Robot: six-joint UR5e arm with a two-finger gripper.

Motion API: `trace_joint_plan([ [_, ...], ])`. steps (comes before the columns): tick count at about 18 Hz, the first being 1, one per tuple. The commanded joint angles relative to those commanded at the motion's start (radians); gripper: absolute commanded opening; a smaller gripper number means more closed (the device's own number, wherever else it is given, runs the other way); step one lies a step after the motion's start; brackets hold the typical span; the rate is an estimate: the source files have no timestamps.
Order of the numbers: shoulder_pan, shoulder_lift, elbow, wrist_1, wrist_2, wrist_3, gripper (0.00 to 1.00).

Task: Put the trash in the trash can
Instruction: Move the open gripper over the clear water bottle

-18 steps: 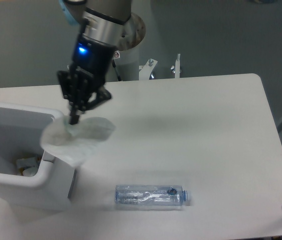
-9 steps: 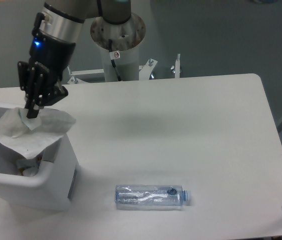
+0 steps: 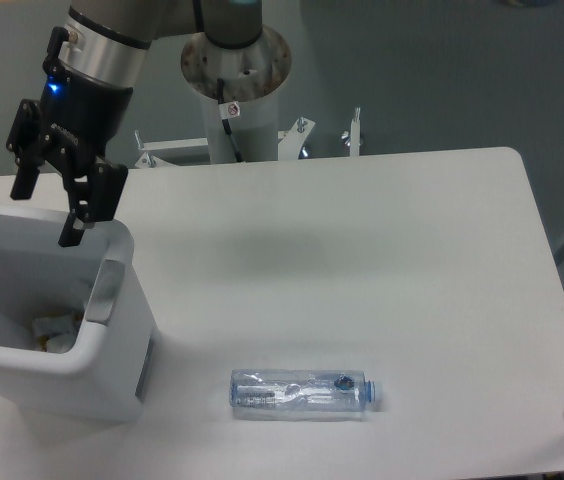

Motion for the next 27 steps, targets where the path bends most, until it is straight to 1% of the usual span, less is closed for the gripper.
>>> trace_joint_plan([
  [3, 0.089, -0.055, 0.018, 0.014, 0.002, 0.017, 1.00],
  [5, 0.152, -0.110, 0.055, 0.015, 0.005, 0.052, 1.00],
  [7, 0.199, -0.165, 0.086, 0.015, 0.006, 0.107, 1.00],
  [9, 0.221, -0.207, 0.109, 0.017, 0.008, 0.130, 1.00],
  [11, 0.236, -0.236, 0.117, 0.017, 0.008, 0.176, 1.00],
  [15, 0.236, -0.301, 0.120, 0.035, 0.011, 0.247, 1.00],
  [18, 0.233, -0.333, 0.112, 0.029, 0.086, 0.281, 1.00],
  [20, 0.223, -0.350, 0.089, 0.023, 0.144, 0.310, 1.00],
  [22, 0.198, -0.383, 0.077, 0.023, 0.169, 0.365, 1.00],
  [23, 0.189, -0.399, 0.077, 0.020, 0.175, 0.371, 1.00],
  [27, 0.166, -0.426, 0.077, 0.018, 0.210, 0.380, 1.00],
])
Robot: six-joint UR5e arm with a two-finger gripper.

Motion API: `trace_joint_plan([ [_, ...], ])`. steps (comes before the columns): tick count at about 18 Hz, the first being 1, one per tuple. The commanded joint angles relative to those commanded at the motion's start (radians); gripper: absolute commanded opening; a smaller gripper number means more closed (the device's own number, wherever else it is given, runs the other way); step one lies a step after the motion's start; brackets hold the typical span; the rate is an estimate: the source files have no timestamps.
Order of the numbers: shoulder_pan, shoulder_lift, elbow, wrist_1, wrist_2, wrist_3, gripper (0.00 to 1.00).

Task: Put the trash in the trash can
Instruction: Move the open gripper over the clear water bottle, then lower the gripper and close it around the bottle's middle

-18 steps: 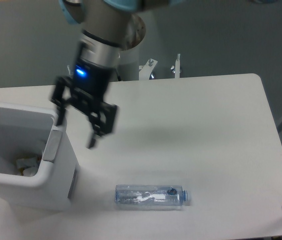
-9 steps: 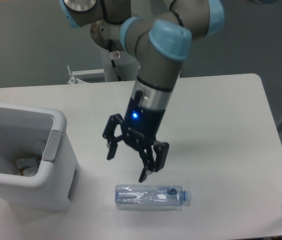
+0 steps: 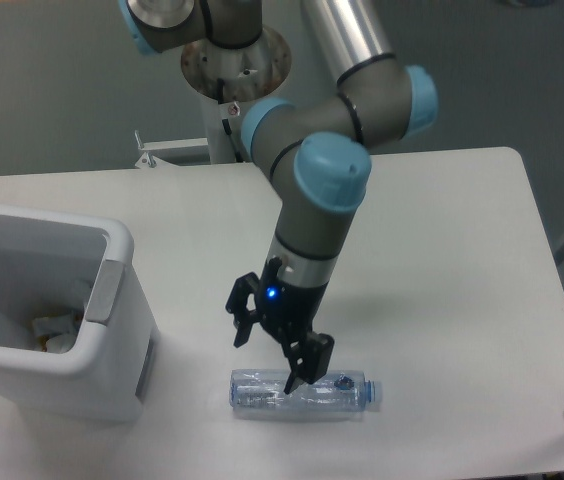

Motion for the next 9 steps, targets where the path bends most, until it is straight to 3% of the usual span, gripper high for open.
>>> trace_joint_plan([
  [4, -0.024, -0.052, 0.009, 0.002, 0.089, 0.045, 1.00],
  [9, -0.035, -0.095, 0.015, 0.000, 0.112, 0.055, 1.00],
])
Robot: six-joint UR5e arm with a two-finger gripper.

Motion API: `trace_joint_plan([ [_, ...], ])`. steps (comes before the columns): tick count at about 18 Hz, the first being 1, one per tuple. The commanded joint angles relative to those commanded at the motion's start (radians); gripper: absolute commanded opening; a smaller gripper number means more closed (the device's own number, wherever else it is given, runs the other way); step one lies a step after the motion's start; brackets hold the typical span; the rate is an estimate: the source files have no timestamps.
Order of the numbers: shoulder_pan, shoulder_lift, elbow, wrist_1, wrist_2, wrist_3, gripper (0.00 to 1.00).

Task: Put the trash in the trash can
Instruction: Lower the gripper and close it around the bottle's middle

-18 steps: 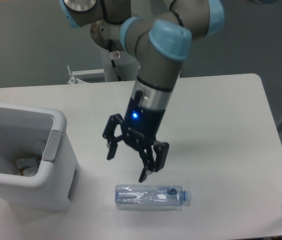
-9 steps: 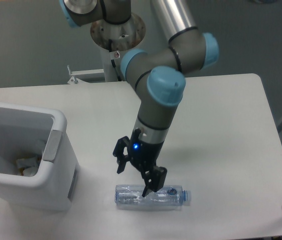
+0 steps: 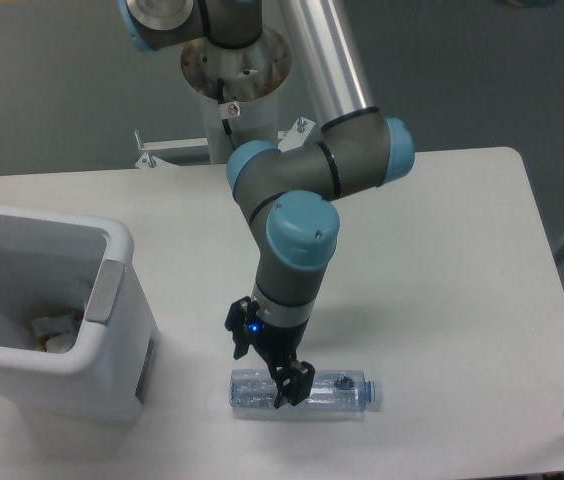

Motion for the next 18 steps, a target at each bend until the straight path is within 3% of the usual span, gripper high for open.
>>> trace_joint_plan([
  [6, -0.035, -0.061, 0.021, 0.000, 0.055, 0.003, 1.00],
  [16, -0.049, -0.095, 0.014, 0.000, 0.061, 0.005, 1.00],
  [18, -0.063, -0.115, 0.024, 0.002, 0.112, 0.003, 1.00],
])
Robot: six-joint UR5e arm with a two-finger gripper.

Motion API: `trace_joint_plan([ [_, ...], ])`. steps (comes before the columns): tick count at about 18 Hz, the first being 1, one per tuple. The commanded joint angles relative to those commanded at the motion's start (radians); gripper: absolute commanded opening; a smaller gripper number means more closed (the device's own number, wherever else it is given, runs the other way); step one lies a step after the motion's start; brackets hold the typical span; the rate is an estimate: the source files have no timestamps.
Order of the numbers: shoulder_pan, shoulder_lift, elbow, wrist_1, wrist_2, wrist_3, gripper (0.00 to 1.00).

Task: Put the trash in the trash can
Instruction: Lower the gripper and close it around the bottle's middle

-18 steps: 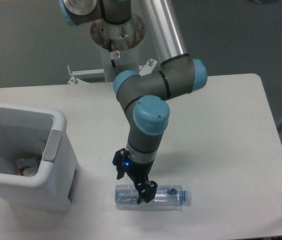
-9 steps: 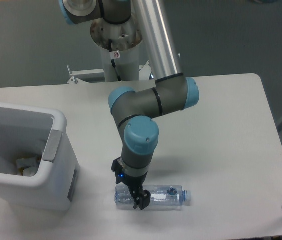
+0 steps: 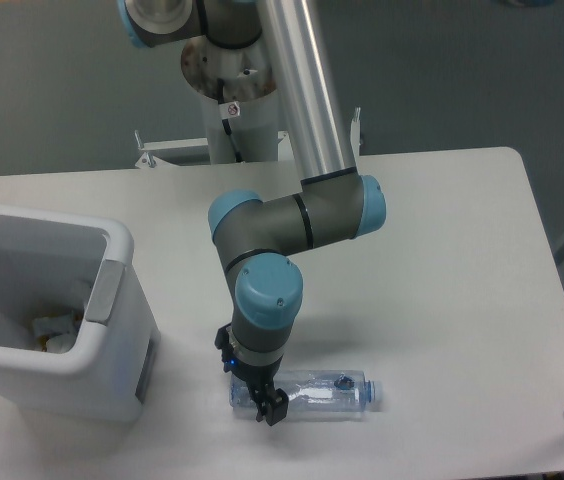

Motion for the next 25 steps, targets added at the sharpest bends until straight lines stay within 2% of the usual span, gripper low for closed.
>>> trace_joint_plan([
  [1, -0.012, -0.008, 0.003, 0.002, 0.029, 0.000, 1.00],
  [3, -0.014, -0.015, 0.020, -0.006, 0.048, 0.002, 0.86],
  [5, -0.014, -0.017, 0.031, -0.006, 0.042, 0.002, 0.71],
  [8, -0.014, -0.017, 0.034, -0.006, 0.043, -0.014, 0.42],
  [13, -0.012, -0.008, 0.043, -0.005, 0.040, -0.034, 0.39],
  [18, 0.006, 0.006, 0.097, -0.003, 0.020, -0.086, 0.36],
  [21, 0.043, 0.030, 0.126, -0.002, -0.108, -0.153, 0.36],
  [23, 0.072, 0.061, 0.141, -0.002, -0.205, -0.190, 0.36],
  [25, 0.087, 0.102, 0.149, -0.006, -0.286, -0.283, 0.36],
])
